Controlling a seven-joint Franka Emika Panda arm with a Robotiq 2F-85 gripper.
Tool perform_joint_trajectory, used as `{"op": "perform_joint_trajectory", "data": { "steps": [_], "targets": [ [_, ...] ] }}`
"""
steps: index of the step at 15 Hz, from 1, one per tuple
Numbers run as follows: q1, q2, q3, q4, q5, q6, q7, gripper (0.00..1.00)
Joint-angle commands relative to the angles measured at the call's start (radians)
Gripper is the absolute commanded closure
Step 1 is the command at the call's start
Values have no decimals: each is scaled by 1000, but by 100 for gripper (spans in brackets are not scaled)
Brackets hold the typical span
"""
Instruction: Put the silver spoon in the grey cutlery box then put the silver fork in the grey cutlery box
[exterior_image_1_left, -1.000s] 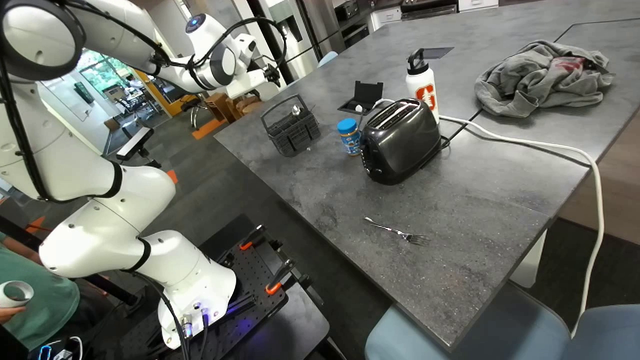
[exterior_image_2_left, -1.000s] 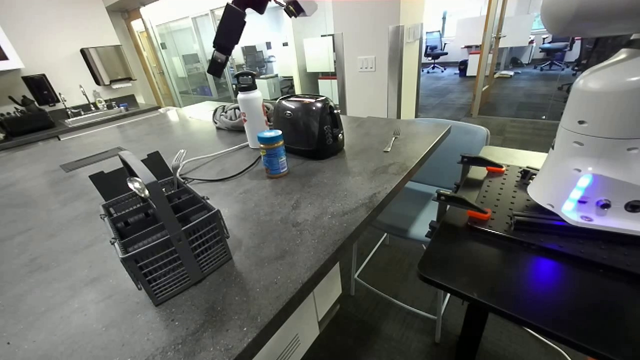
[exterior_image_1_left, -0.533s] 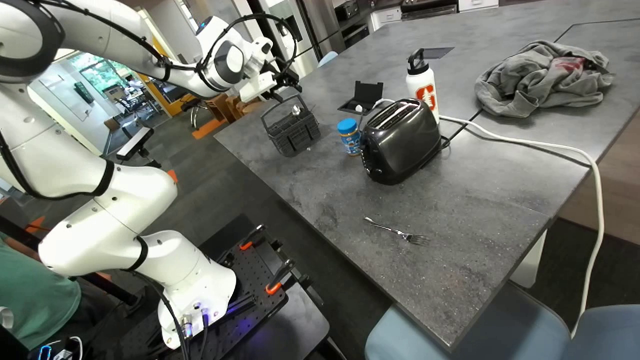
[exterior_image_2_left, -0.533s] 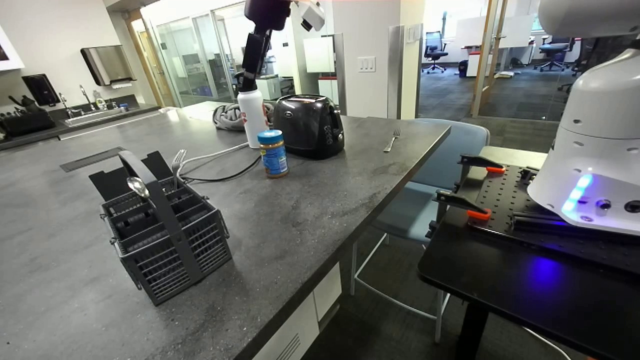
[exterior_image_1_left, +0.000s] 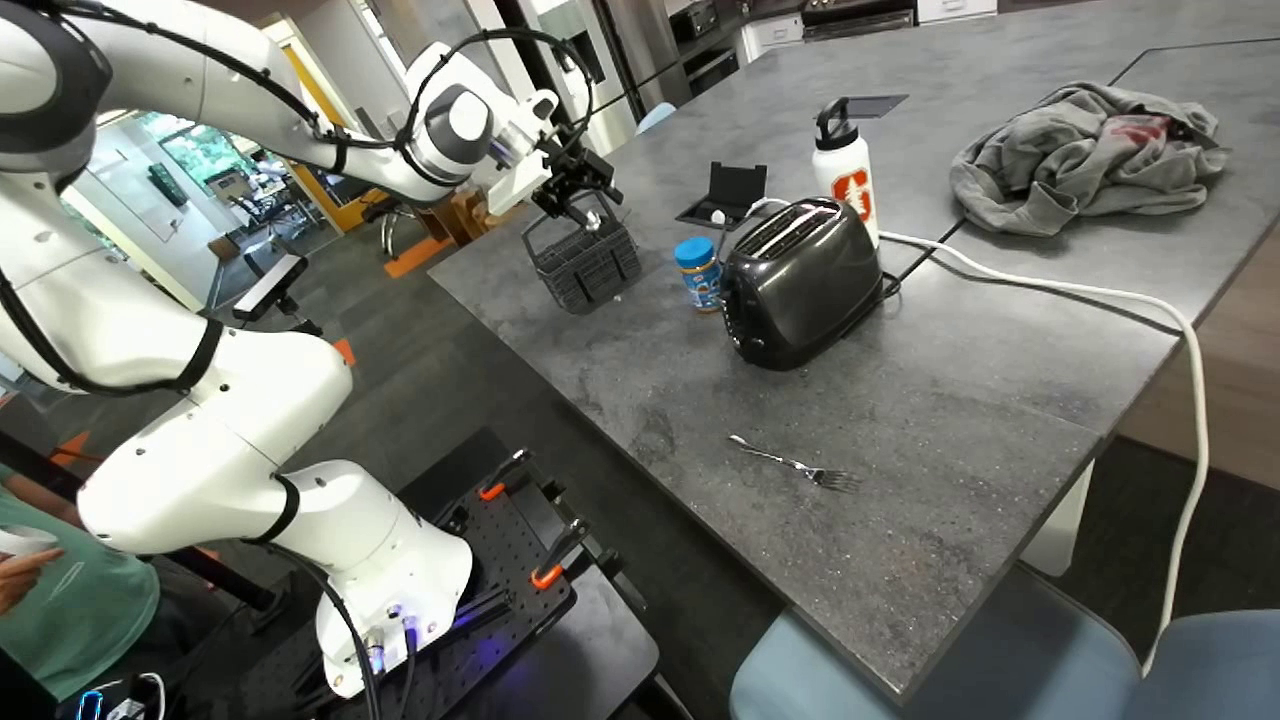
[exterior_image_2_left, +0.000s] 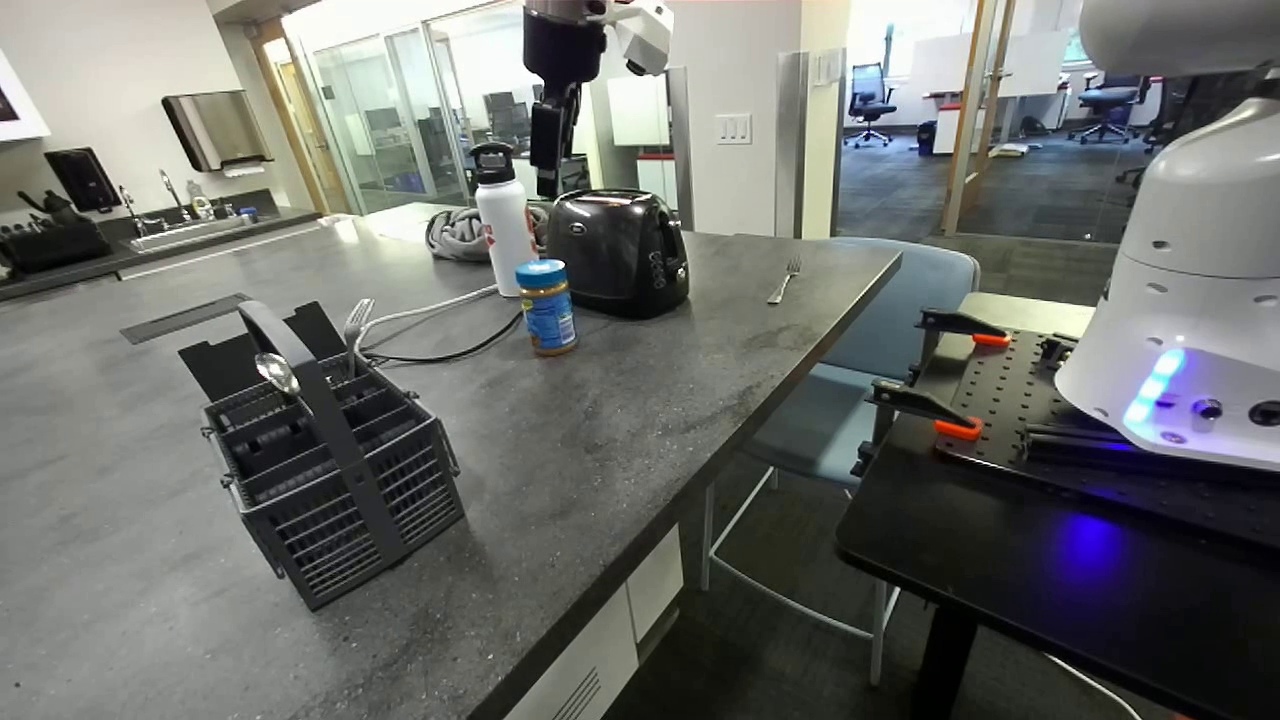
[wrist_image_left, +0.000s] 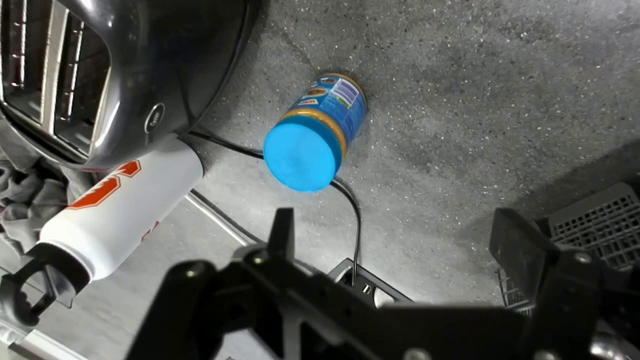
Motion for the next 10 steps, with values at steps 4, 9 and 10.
{"op": "perform_joint_trajectory", "data": {
  "steps": [4,9,10],
  "targets": [
    [-40,-100,-63,0,5,-121,88,0],
    [-69,-155,-178,-34,20,-245,127,0],
    [-73,-164,-196,-41,25,-271,143,0]
  ]
}}
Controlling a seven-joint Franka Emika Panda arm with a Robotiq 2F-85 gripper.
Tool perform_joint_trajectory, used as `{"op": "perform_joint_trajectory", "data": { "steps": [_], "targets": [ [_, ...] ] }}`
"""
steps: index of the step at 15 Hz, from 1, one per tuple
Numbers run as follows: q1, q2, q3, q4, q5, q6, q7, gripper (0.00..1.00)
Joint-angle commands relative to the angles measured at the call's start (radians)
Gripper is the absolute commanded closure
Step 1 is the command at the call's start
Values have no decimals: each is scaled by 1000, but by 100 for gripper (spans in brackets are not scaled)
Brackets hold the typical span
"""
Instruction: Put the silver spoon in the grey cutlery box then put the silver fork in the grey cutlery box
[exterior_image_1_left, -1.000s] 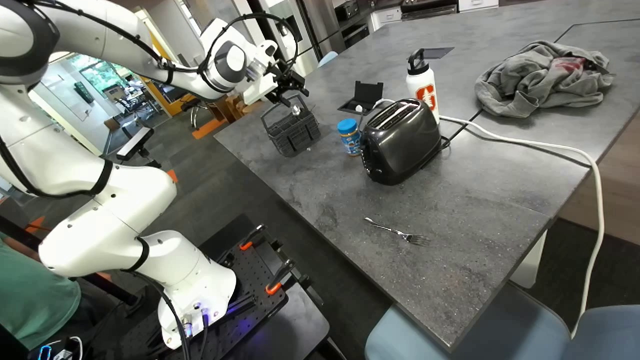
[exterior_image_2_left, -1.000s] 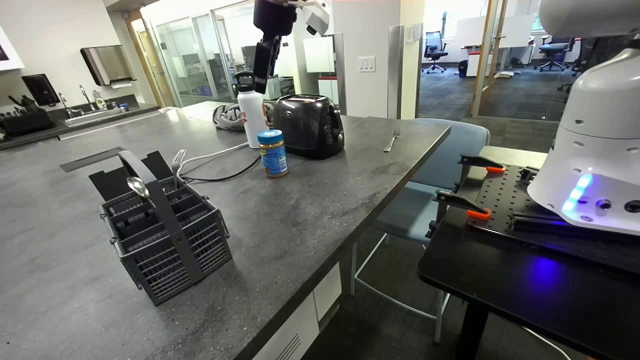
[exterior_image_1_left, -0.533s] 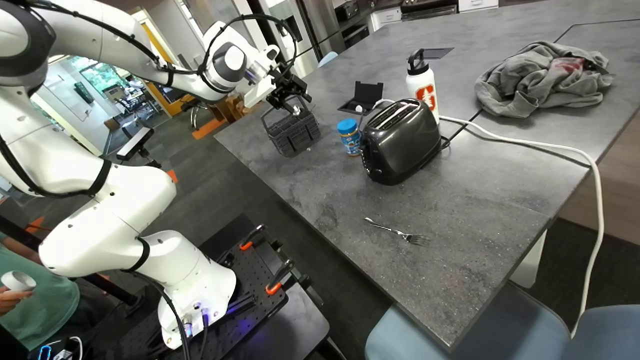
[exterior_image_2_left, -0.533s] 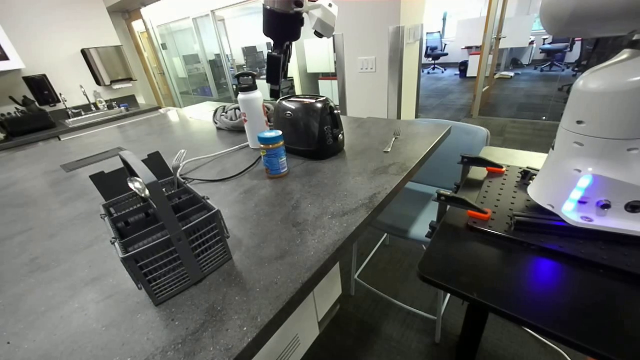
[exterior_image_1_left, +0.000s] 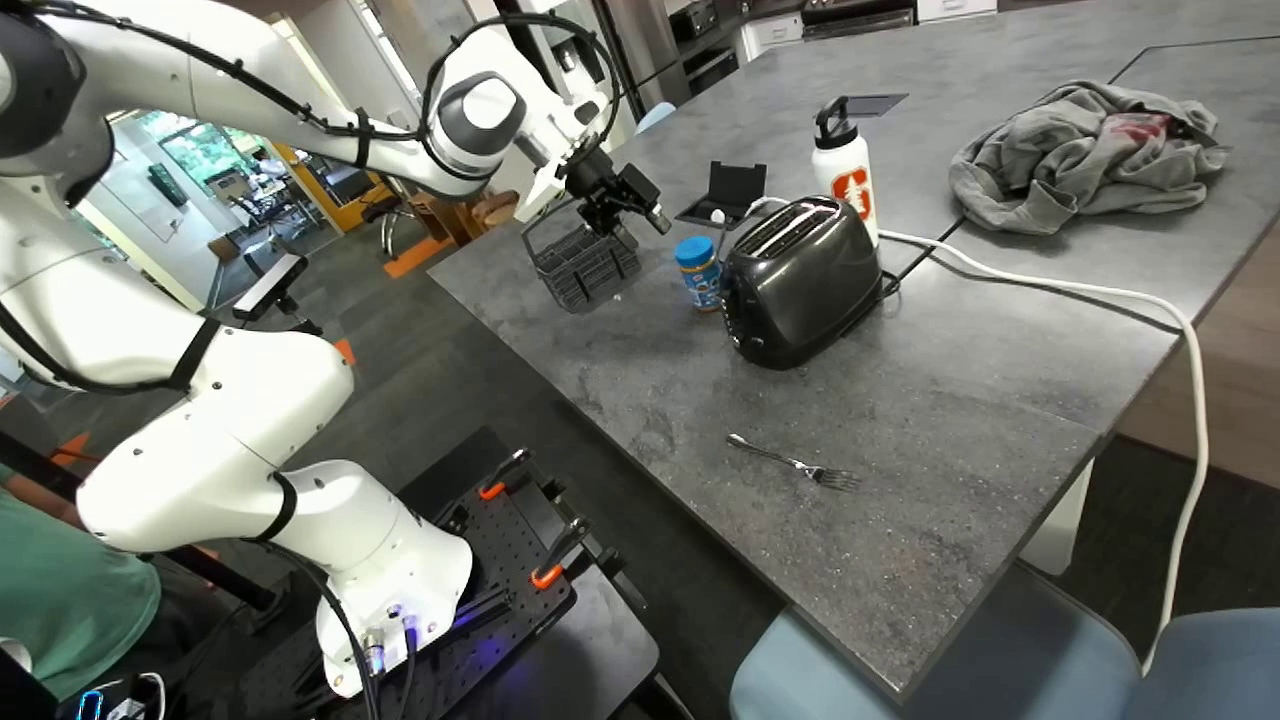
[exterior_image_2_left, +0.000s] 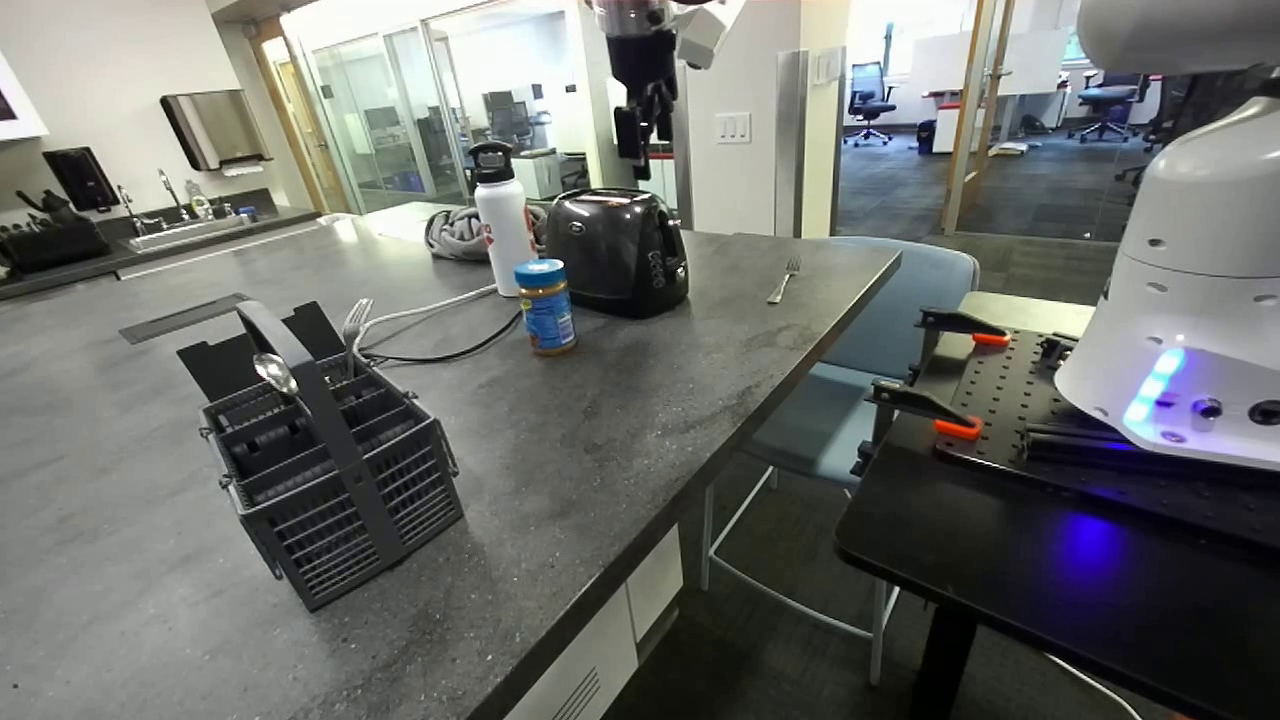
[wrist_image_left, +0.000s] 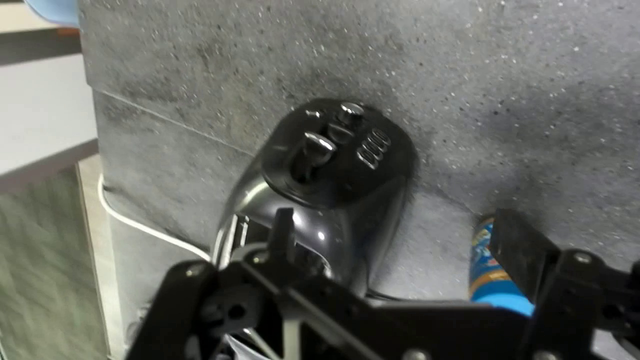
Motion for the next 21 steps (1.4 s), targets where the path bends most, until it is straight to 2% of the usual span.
{"op": "perform_joint_trajectory", "data": {
  "steps": [1,4,5,9,11,16,21],
  "targets": [
    [-12,-64,-51,-28,26,-89,70,0],
    [-14,-118,-56,-48,13,-188,151,0],
    [-18,-37,-61,-33,7,-139,97,0],
    [-17,-86,-57,-44,8,-167,127,0],
    [-61,-90,-55,-38,54,-198,222,0],
    [-118,-33,-142,-85,154,-185,221,0],
    [-183,27,-169,-137,266,-164,278,0]
  ]
}}
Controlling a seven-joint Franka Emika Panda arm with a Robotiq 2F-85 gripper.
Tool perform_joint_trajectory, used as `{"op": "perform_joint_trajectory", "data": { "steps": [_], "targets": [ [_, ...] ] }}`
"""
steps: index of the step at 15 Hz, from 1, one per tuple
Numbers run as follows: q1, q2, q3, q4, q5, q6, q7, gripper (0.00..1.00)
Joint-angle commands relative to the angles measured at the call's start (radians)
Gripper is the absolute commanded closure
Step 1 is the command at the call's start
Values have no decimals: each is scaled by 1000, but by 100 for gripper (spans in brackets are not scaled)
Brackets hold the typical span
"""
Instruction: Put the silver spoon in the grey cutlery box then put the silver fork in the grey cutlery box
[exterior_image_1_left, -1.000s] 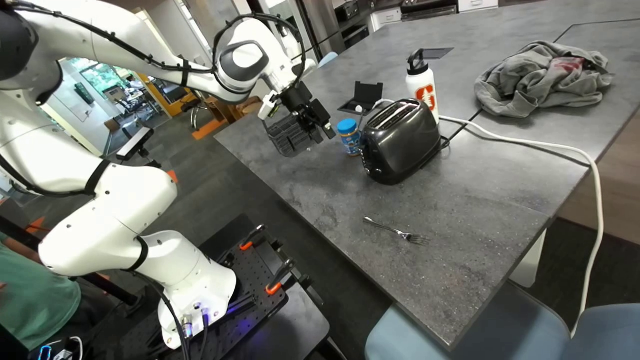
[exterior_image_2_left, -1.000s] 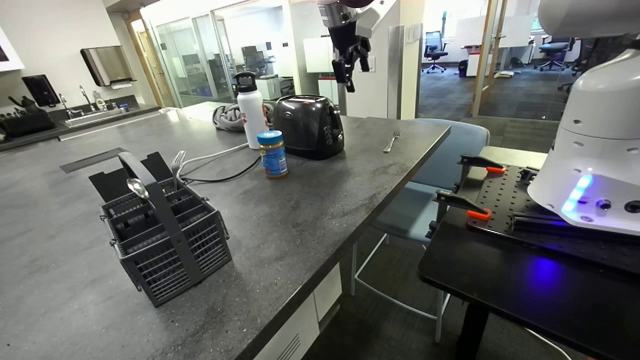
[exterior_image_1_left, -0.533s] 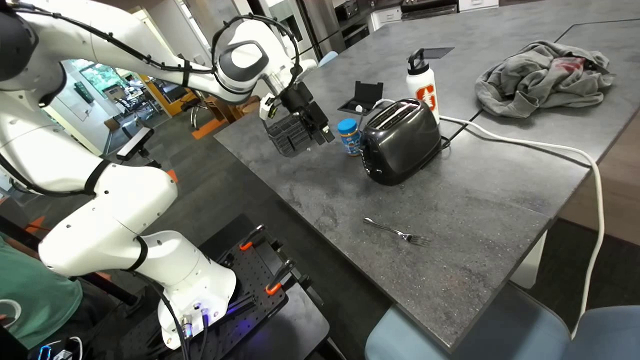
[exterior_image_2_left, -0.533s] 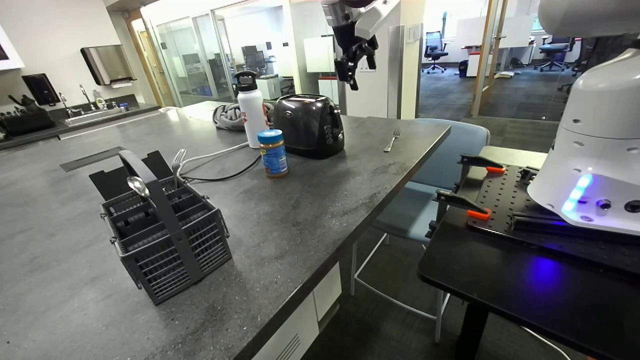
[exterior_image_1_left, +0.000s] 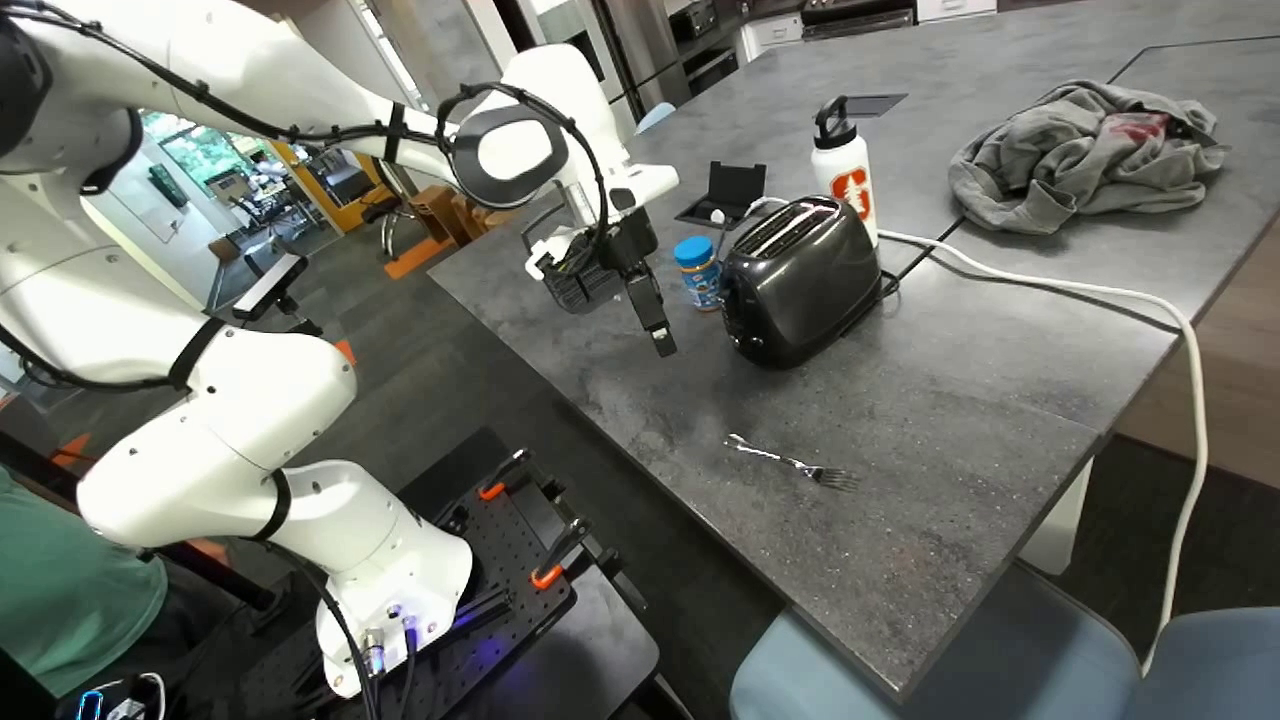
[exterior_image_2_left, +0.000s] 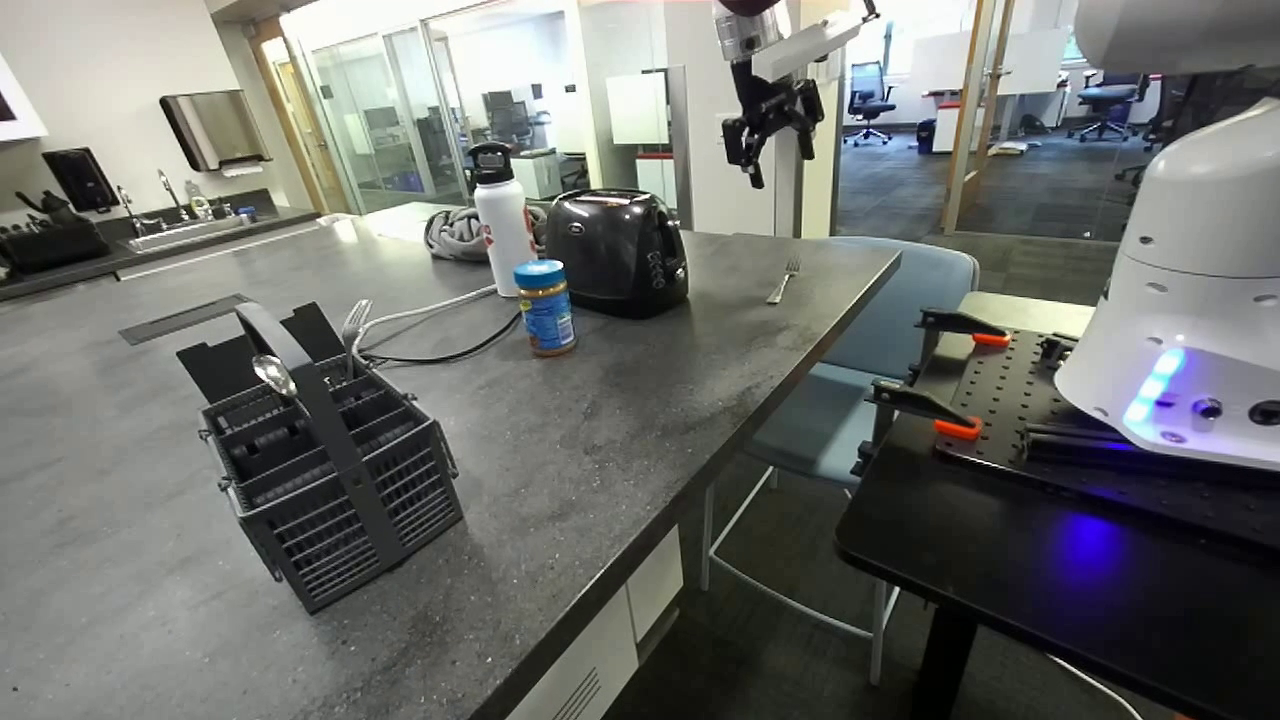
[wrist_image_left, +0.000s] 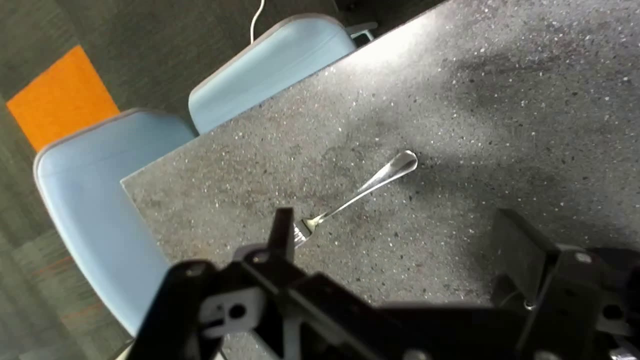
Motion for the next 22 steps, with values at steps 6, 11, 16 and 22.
{"op": "perform_joint_trajectory", "data": {
  "steps": [6,11,16,22],
  "targets": [
    [-19,62,-1,-43,118,37,68,0],
    [-96,116,-4,-21,140,-49,208,0],
    [-194,242,-5,-33,144,4,292,0],
    [-11,290,-203,-53,196,127,309,0]
  ]
}}
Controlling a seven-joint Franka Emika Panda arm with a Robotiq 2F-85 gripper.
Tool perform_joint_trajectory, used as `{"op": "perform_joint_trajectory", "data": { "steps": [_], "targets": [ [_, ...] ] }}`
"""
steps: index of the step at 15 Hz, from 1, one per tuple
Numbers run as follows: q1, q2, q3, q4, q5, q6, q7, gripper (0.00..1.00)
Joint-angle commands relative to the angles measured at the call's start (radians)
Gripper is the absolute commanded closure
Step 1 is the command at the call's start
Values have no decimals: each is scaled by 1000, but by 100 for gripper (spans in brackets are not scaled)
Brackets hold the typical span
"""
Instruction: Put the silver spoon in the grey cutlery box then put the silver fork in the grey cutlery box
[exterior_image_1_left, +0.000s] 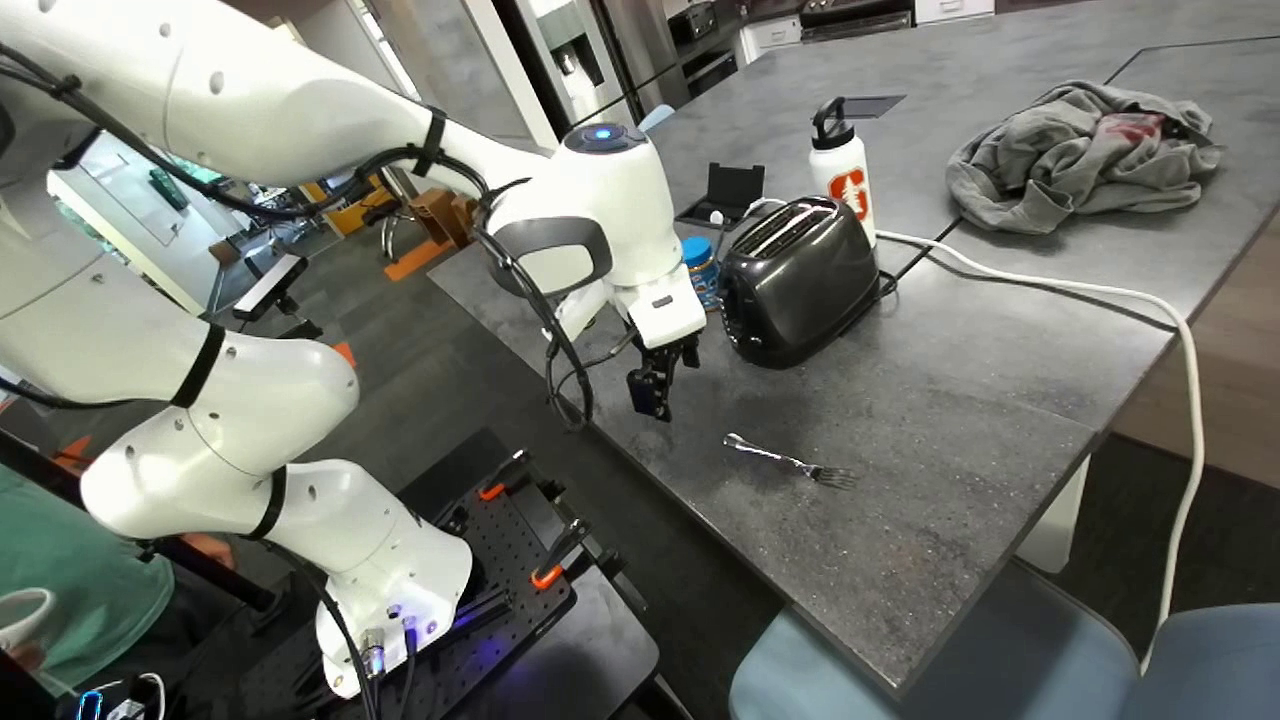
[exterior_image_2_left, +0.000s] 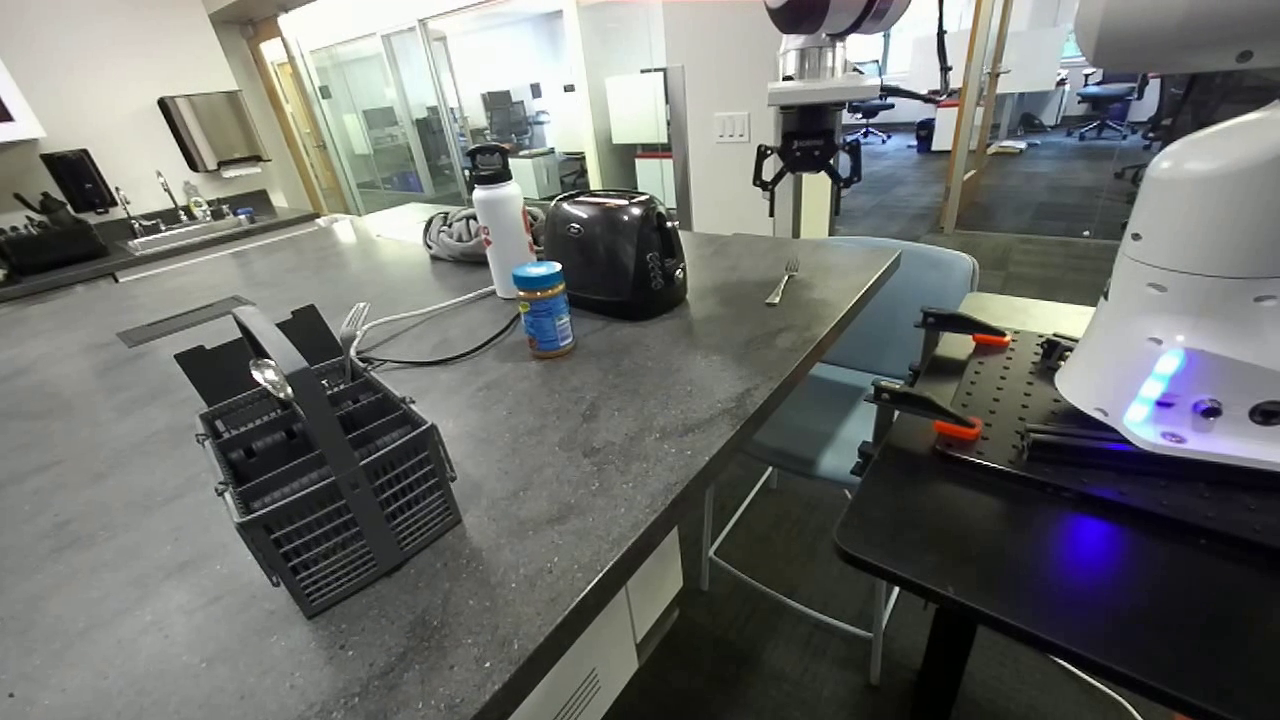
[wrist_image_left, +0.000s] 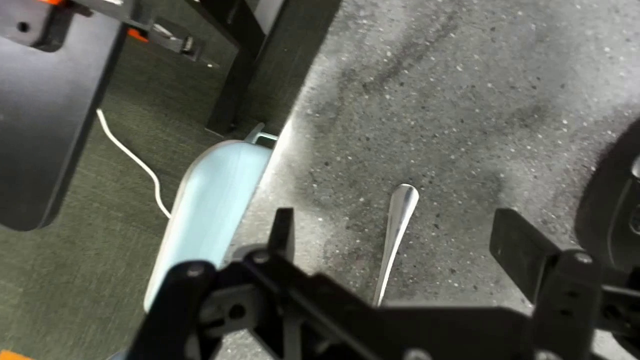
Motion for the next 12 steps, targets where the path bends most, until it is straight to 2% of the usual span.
{"op": "perform_joint_trajectory", "data": {
  "steps": [1,5,6,7,8,9,12],
  "targets": [
    [200,-12,-193,0,75,34,-42,0],
    [187,19,-177,-2,108,59,-60,0],
    [235,-2,-230,8,104,55,0,0],
    [313,-2,-315,11,95,70,38,0],
    [225,56,-239,26,-15,75,135,0],
    [271,62,-289,40,-57,75,189,0],
    [297,118,-339,90,-216,53,348,0]
  ]
}}
